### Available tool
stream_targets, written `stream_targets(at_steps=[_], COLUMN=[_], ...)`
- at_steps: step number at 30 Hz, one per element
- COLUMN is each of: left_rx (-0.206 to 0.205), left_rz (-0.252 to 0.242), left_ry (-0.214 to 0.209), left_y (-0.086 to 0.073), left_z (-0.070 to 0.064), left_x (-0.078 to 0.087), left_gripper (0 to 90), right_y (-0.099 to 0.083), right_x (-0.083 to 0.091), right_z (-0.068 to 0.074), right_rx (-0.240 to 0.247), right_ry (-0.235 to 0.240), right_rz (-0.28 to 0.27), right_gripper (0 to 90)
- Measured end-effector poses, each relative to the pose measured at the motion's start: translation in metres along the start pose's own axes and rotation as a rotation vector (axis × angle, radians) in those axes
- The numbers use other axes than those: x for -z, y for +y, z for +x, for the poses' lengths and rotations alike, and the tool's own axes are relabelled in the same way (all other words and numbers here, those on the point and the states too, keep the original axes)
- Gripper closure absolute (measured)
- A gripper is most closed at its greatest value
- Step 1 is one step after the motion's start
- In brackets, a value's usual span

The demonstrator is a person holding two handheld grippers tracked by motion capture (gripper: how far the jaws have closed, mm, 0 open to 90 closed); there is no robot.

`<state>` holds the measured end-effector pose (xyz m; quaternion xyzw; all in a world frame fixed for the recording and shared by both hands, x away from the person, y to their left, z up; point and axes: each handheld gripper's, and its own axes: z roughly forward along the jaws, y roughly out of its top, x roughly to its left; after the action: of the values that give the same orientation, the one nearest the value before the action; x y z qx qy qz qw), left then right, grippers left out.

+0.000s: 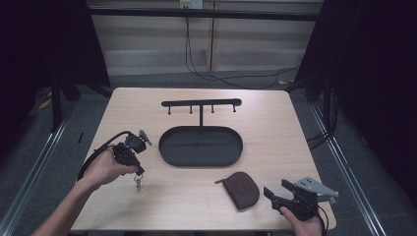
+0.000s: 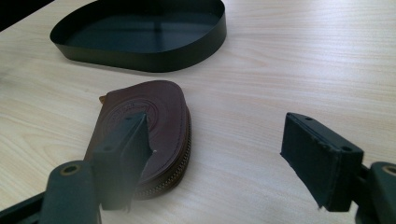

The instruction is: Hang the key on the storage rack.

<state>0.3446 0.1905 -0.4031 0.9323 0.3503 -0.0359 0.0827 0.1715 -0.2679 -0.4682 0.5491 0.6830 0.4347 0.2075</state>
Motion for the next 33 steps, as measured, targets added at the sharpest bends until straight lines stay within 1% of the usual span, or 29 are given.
stream_targets(at_steps=[1, 5, 6, 7, 10, 13, 18, 19, 22, 23, 26, 27, 29, 32, 33], left_rx=[-0.018, -0.038, -0.038, -0.041, -0.045, -0.050, -0.060, -0.064, -0.062, -0.056, -0.047, -0.052, -0.061, -0.069, -0.072], left_rz=[-0.001, -0.004, -0.004, 0.003, 0.002, 0.013, 0.008, 0.013, 0.011, 0.012, 0.015, 0.009, 0.017, 0.018, 0.024], left_ry=[0.002, 0.014, 0.014, 0.018, 0.017, 0.025, 0.023, 0.029, 0.031, 0.041, 0.046, 0.041, 0.050, 0.046, 0.049], left_y=[0.001, 0.003, 0.003, 0.003, 0.004, 0.005, 0.007, 0.008, 0.009, 0.010, 0.012, 0.013, 0.015, 0.016, 0.018], left_z=[-0.003, -0.009, -0.009, -0.011, -0.012, -0.012, -0.014, -0.014, -0.015, -0.015, -0.016, -0.016, -0.016, -0.017, -0.017], left_x=[0.005, 0.016, 0.016, 0.020, 0.026, 0.029, 0.035, 0.036, 0.038, 0.041, 0.045, 0.048, 0.051, 0.054, 0.057], left_gripper=[89.4, 89.4, 89.4, 89.4, 89.4, 89.4, 89.4, 89.4, 89.4, 89.5, 89.4, 89.4, 89.4, 89.4, 89.4], right_y=[0.000, 0.000, 0.000, 0.000, 0.000, 0.000, 0.000, 0.000, 0.000, 0.000, 0.000, 0.000, 0.000, 0.000, 0.000], right_x=[0.000, 0.000, 0.000, 0.000, 0.000, 0.000, 0.000, 0.000, 0.000, 0.000, 0.000, 0.000, 0.000, 0.000, 0.000], right_z=[0.000, 0.000, 0.000, 0.000, 0.000, 0.000, 0.000, 0.000, 0.000, 0.000, 0.000, 0.000, 0.001, 0.001, 0.001], right_rx=[-0.001, 0.000, 0.000, -0.002, -0.001, 0.001, 0.001, 0.002, 0.002, 0.002, 0.002, 0.004, 0.005, 0.004, 0.007], right_ry=[0.000, -0.001, -0.001, -0.001, 0.000, -0.001, -0.002, -0.001, -0.001, -0.001, -0.002, -0.002, -0.003, -0.001, -0.002], right_rz=[0.001, 0.000, 0.000, -0.003, -0.001, 0.000, 0.001, 0.001, 0.002, 0.002, 0.003, 0.002, 0.002, 0.004, 0.004], right_gripper=[23.3, 23.3, 23.3, 23.3, 23.3, 23.2, 23.2, 23.2, 23.1, 23.1, 23.1, 23.1, 23.1, 23.1, 23.1])
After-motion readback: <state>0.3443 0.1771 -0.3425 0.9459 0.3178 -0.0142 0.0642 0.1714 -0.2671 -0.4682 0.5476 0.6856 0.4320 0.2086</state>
